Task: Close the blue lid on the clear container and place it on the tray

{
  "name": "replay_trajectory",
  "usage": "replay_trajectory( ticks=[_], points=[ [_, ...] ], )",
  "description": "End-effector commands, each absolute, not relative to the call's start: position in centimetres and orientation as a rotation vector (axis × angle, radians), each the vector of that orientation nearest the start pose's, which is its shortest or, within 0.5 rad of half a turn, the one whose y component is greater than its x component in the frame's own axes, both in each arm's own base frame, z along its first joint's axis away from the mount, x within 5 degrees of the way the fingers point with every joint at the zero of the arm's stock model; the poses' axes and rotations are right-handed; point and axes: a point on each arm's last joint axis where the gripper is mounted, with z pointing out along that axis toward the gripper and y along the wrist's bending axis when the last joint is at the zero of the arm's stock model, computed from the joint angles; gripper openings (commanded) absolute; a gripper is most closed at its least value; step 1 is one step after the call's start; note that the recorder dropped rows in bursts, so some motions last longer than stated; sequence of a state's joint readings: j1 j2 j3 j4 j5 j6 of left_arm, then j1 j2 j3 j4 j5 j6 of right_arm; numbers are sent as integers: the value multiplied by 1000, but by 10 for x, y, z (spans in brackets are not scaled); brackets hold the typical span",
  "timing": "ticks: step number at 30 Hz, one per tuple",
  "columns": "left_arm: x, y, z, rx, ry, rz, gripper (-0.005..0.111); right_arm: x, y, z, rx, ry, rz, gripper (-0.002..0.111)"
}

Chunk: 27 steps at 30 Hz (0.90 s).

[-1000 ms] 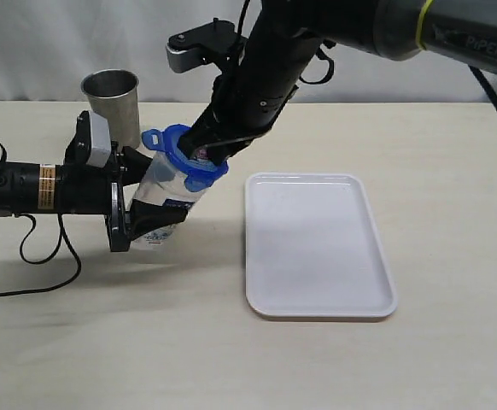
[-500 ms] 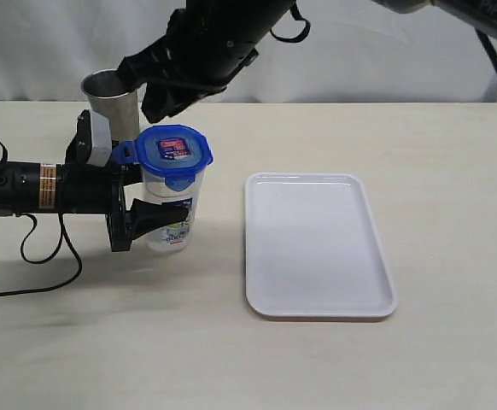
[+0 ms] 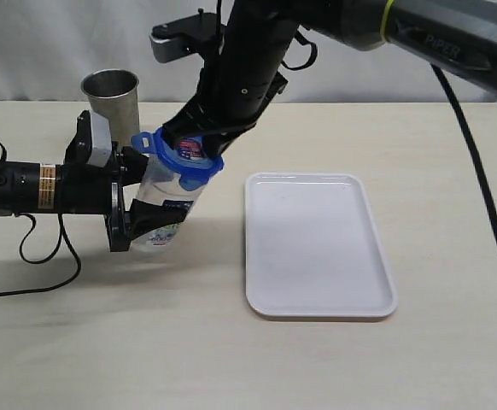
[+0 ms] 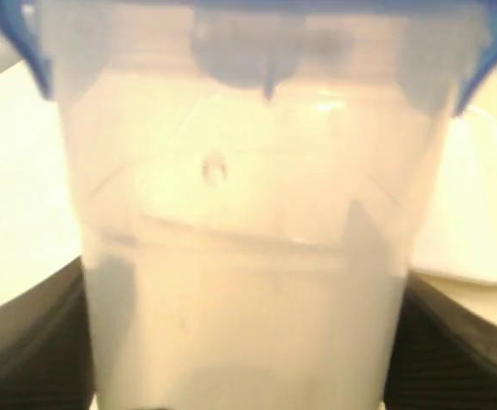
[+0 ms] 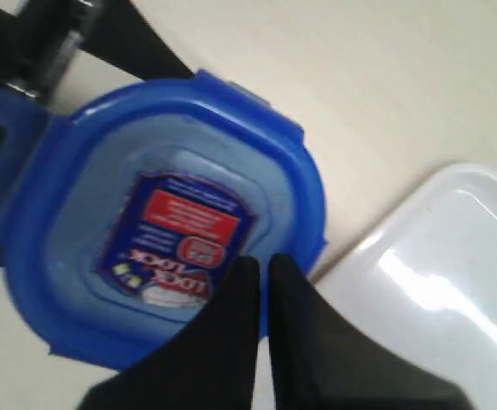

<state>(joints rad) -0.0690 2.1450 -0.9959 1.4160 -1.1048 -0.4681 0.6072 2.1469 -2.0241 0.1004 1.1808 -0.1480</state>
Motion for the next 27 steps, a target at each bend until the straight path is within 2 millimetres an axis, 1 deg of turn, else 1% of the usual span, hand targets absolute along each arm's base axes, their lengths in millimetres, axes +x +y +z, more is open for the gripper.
replay_trajectory(
  ticks=[1,4,7,10,13,16,20,22,25,27],
  points=[
    [352,-107,111,1204,1527,-851,0,383,271,238,-1033,2709,161,5],
    [351,-108,112,1202,1519,-859,0,382,270,232,-1037,2723,154,5],
    [350,-107,109,1224,1551,-861,0,382,270,232,-1035,2717,156,5],
    [350,-106,106,1248,1580,-837,0,382,270,235,-1031,2708,162,5],
    [349,-106,105,1266,1581,-836,0,382,270,244,-1017,2674,175,5],
    [349,-106,103,1286,1585,-828,0,380,269,257,-980,2641,191,14],
    [348,-110,102,1301,1596,-816,0,379,266,274,-949,2612,205,30],
    [348,-110,102,1303,1595,-817,0,379,264,284,-917,2600,215,36],
    [348,-110,102,1303,1595,-817,0,375,265,300,-868,2581,305,39],
    [348,-110,102,1299,1596,-816,0,371,269,305,-863,2583,397,39]
  ],
)
